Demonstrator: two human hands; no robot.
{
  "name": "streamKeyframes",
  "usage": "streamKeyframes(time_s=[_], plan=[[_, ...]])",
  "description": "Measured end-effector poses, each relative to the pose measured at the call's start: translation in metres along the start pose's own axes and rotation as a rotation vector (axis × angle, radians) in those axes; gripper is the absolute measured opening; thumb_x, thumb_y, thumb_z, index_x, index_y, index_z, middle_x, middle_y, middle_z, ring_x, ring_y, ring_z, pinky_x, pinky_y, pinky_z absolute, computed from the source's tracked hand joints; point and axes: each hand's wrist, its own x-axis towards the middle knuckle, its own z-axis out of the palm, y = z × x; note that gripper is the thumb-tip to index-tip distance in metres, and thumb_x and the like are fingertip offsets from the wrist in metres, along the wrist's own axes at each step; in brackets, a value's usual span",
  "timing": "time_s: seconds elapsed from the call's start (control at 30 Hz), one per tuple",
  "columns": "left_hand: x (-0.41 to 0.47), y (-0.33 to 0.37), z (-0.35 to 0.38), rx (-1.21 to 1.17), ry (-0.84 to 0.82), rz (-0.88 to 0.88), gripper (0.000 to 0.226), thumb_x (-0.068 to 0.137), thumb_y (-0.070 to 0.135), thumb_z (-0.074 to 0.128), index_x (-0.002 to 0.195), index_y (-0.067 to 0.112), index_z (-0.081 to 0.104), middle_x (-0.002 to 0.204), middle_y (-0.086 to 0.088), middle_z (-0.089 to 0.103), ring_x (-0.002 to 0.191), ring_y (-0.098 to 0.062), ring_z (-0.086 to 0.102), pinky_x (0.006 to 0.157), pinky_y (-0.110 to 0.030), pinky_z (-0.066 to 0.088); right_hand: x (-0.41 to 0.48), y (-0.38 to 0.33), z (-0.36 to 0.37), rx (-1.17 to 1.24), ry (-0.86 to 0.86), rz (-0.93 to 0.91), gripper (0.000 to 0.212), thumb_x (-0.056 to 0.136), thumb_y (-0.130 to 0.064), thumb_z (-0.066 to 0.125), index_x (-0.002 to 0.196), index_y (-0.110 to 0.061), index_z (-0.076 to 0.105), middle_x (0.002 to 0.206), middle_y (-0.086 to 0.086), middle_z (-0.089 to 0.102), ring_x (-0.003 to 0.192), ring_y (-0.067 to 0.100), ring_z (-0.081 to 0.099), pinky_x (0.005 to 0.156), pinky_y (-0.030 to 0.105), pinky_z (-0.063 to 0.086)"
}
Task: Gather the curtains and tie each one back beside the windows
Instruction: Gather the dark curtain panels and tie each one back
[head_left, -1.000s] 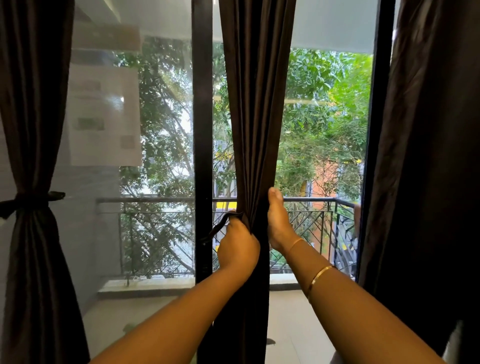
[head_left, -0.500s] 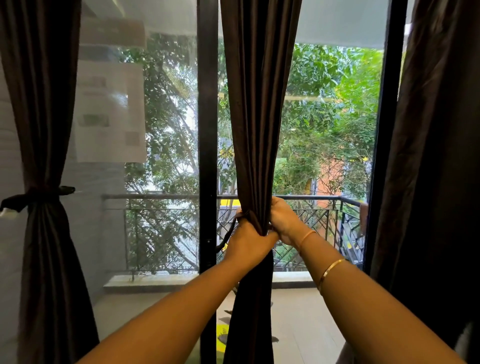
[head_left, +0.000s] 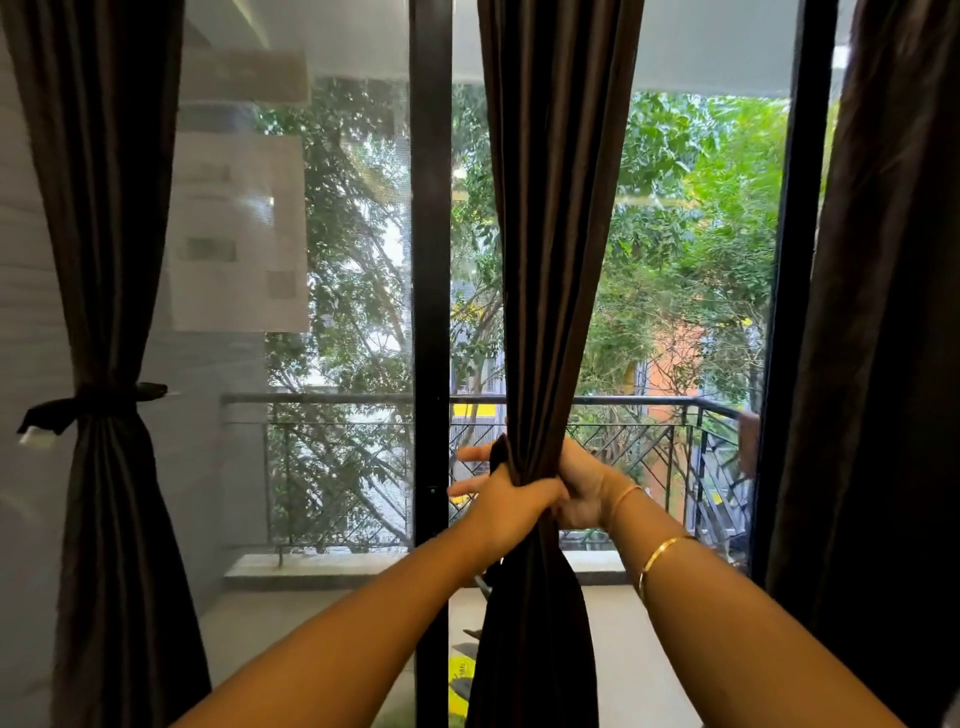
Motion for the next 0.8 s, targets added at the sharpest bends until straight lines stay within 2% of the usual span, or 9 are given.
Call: streamKeyframes(time_s=[0.1, 0.17, 0.27, 0.33, 0.43, 0.5, 0.57, 0.67, 0.8], plan=[[-0.004, 0.005, -0.005, -0.007, -0.005, -0.017, 0.017, 0.051, 0.021, 0.053, 0.064, 0.011, 0.059, 0.084, -0.013, 0.060, 0.084, -0.026, 0.056, 0.083, -0.037, 0.047, 0.006, 0.001, 0.002, -0.005, 0.026, 0.024, 0.060, 0.086, -0.053, 0.032, 0.105, -0.008, 0.068, 0.098, 0.013, 0.062, 0.093, 0.027, 0.058, 0.091, 0.036, 0.044], [-0.006, 0.005, -0.006, -0.043, -0.023, 0.003, 0.014, 0.051, 0.018, 0.052, 0.060, 0.009, 0.055, 0.080, -0.014, 0.058, 0.081, -0.026, 0.055, 0.083, -0.039, 0.047, 0.010, 0.001, 0.000, -0.023, 0.056, 0.021, 0.059, 0.090, -0.050, 0.030, 0.097, -0.007, 0.070, 0.091, 0.009, 0.064, 0.087, 0.023, 0.060, 0.087, 0.034, 0.046], [-0.005, 0.005, -0.009, -0.032, -0.045, 0.025, 0.014, 0.063, 0.014, 0.058, 0.070, 0.002, 0.057, 0.070, -0.008, 0.053, 0.069, -0.018, 0.052, 0.067, -0.026, 0.044, 0.012, 0.004, -0.005, -0.034, 0.124, 0.029, 0.044, 0.090, -0.038, 0.035, 0.089, -0.007, 0.066, 0.094, 0.013, 0.059, 0.090, 0.025, 0.056, 0.096, 0.039, 0.041], [-0.003, 0.004, -0.011, -0.013, -0.066, 0.038, 0.005, 0.076, 0.003, 0.055, 0.073, 0.000, 0.057, 0.067, -0.008, 0.051, 0.067, -0.018, 0.050, 0.068, -0.025, 0.042, 0.009, 0.003, -0.009, -0.085, 0.207, 0.072, 0.032, 0.088, -0.034, 0.041, 0.081, -0.008, 0.058, 0.083, 0.018, 0.047, 0.079, 0.026, 0.049, 0.082, 0.036, 0.044], [0.002, 0.000, -0.014, 0.004, -0.075, 0.034, 0.014, 0.079, 0.002, 0.054, 0.065, 0.004, 0.055, 0.066, -0.007, 0.051, 0.066, -0.016, 0.050, 0.067, -0.024, 0.043, 0.006, -0.001, -0.013, -0.257, 0.349, 0.090, 0.031, 0.097, -0.028, 0.037, 0.075, -0.013, 0.052, 0.066, 0.013, 0.042, 0.057, 0.017, 0.045, 0.050, 0.024, 0.045], [0.007, -0.004, -0.016, 0.025, -0.055, 0.035, 0.014, 0.076, 0.008, 0.058, 0.063, 0.006, 0.052, 0.063, -0.005, 0.049, 0.061, -0.015, 0.047, 0.063, -0.024, 0.040, 0.003, -0.005, -0.011, -0.353, 0.484, 0.007, 0.031, 0.096, -0.018, 0.041, 0.067, -0.012, 0.049, 0.052, 0.005, 0.042, 0.043, 0.012, 0.035, 0.041, 0.020, 0.029], [0.015, -0.009, -0.020, 0.074, -0.019, 0.020, 0.013, 0.080, 0.008, 0.059, 0.070, 0.005, 0.051, 0.063, -0.005, 0.046, 0.059, -0.017, 0.044, 0.062, -0.028, 0.036, -0.002, -0.009, -0.012, -0.430, 0.649, -0.130, 0.037, 0.094, -0.021, 0.050, 0.058, -0.013, 0.042, 0.043, 0.000, 0.033, 0.035, 0.009, 0.022, 0.039, 0.018, 0.018], [0.025, -0.016, -0.025, 0.186, 0.025, 0.028, 0.018, 0.084, 0.014, 0.058, 0.072, 0.009, 0.045, 0.062, -0.003, 0.041, 0.057, -0.018, 0.041, 0.059, -0.029, 0.034, -0.009, -0.008, -0.010, -0.583, 0.853, -0.377, 0.050, 0.087, -0.041, 0.061, 0.052, -0.014, 0.039, 0.049, 0.007, 0.032, 0.039, 0.014, 0.022, 0.043, 0.023, 0.022], [0.031, -0.024, -0.021, 0.231, 0.088, 0.055, 0.025, 0.085, 0.018, 0.056, 0.065, 0.017, 0.040, 0.055, 0.000, 0.037, 0.051, -0.017, 0.038, 0.054, -0.029, 0.031, -0.016, 0.012, 0.004, -0.794, 1.056, -0.490, 0.052, 0.091, -0.044, 0.054, 0.052, -0.017, 0.031, 0.052, 0.006, 0.033, 0.050, 0.018, 0.029, 0.053, 0.028, 0.023]])
